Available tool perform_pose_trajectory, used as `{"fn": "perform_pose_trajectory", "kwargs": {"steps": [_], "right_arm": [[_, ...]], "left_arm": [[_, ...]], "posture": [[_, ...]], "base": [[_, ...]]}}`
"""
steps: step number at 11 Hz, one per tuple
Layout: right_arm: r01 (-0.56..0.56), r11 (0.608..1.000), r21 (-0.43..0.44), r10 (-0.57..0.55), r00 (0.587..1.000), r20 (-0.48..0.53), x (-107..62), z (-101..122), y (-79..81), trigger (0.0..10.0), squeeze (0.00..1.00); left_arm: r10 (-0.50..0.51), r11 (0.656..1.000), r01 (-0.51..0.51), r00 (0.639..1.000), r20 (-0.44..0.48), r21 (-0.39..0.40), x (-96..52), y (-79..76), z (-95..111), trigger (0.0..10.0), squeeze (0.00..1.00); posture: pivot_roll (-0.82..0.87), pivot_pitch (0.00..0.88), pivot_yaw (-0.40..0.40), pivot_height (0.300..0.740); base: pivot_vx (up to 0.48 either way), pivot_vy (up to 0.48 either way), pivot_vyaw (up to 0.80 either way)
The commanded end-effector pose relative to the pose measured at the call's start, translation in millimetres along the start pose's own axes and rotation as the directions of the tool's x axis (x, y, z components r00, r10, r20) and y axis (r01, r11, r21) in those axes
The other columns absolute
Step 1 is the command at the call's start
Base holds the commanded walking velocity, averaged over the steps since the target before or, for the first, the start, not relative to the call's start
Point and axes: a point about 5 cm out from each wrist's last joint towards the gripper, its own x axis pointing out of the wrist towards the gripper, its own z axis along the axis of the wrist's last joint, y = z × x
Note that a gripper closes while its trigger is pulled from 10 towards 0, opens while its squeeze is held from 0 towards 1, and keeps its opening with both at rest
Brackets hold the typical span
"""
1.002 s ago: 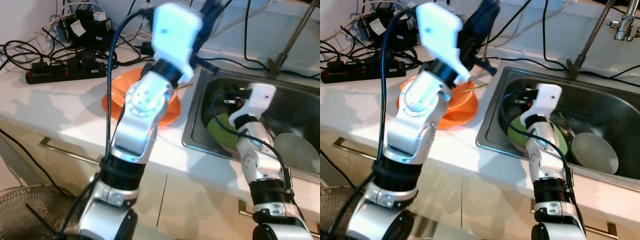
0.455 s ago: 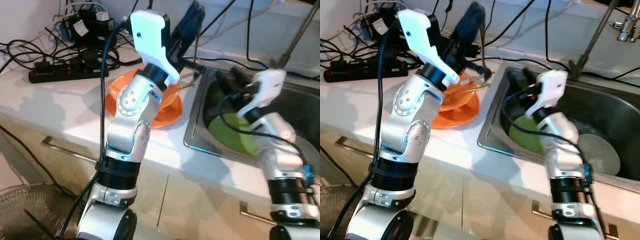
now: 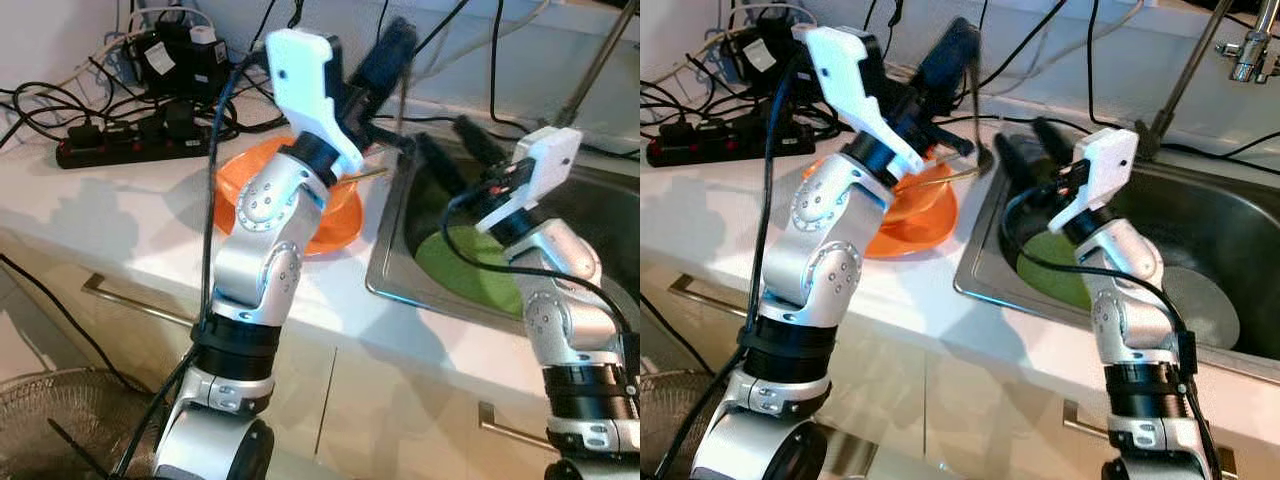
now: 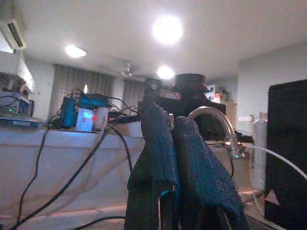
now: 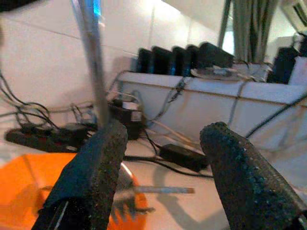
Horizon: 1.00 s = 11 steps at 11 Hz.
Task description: Kitchen organization
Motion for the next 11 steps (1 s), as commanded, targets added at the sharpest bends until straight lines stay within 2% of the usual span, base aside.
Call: {"fn": "perform_pose_trajectory", "kwargs": {"steps": [1, 5, 11], "right_arm": [[-0.054, 0.998, 0.026, 0.054, 0.998, 0.02, -1.9, 5.7, 5.1, 10.0, 0.0], [-0.123, 0.99, 0.071, 0.121, 0.992, 0.026, -2.4, 6.0, 14.8, 10.0, 0.0], [-0.103, 0.991, 0.089, 0.104, 0.995, -0.01, -0.9, -3.5, 18.6, 10.0, 0.0]], "left_arm": [[-0.03, 0.999, 0.03, 1.0, -0.005, -0.034, 1.0, -8.6, -3.5, 10.0, 0.0], [-0.065, 0.997, 0.064, 0.998, -0.023, -0.044, 1.0, -14.5, -6.7, 10.0, 0.0], [-0.121, 0.991, 0.118, 0.991, -0.06, -0.058, 1.0, -26.4, -11.8, 10.0, 0.0]], "posture": [[0.17, 0.0, -0.008, 0.74], [0.18, 0.0, -0.012, 0.74], [0.18, 0.002, -0.015, 0.74]], "base": [[0.0, 0.0, 0.0], [0.0, 0.0, 0.0], [0.0, 0.0, 0.0]]}}
